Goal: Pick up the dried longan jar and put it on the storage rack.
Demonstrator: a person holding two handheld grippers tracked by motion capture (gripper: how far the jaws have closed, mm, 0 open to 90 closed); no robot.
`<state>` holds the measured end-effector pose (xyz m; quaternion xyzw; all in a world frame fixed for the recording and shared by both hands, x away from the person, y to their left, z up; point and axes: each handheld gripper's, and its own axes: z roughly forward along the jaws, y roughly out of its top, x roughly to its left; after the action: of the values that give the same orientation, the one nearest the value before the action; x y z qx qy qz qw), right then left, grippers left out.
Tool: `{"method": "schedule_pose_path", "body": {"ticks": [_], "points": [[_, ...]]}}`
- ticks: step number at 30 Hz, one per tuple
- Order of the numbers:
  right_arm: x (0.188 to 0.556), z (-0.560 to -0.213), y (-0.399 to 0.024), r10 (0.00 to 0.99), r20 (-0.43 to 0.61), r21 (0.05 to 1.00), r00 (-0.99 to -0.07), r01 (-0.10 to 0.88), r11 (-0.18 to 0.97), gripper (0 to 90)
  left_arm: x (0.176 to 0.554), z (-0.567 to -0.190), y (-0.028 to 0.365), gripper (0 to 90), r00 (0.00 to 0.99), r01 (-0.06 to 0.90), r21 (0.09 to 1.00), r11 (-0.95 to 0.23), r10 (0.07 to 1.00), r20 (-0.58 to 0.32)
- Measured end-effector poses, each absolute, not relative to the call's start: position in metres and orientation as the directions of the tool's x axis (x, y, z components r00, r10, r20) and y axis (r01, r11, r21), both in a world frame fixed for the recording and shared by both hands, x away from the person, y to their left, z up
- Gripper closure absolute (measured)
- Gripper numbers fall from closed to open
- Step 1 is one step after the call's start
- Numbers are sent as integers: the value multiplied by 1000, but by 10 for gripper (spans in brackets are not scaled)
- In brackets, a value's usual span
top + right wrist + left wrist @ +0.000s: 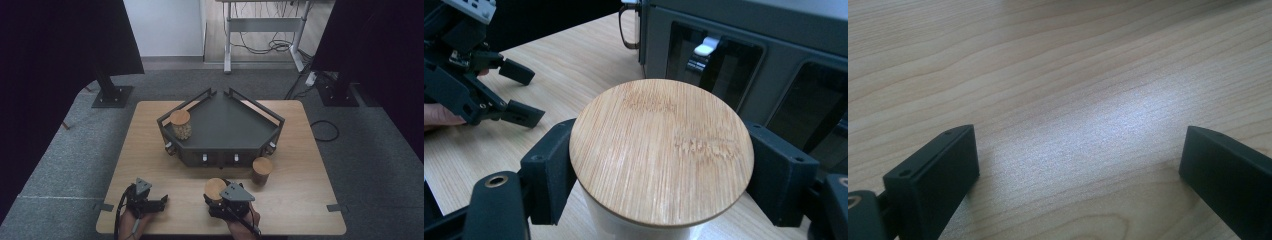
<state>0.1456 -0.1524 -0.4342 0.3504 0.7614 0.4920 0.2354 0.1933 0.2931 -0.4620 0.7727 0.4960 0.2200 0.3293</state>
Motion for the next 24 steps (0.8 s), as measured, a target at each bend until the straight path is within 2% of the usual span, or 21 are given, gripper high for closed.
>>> {"method": "schedule_pose_path", "body": {"ticks": [24], "points": [[154, -414, -155, 748, -14, 920, -664, 284, 269, 225, 193, -462, 294, 25, 417, 620, 728, -294, 909, 13]]}}
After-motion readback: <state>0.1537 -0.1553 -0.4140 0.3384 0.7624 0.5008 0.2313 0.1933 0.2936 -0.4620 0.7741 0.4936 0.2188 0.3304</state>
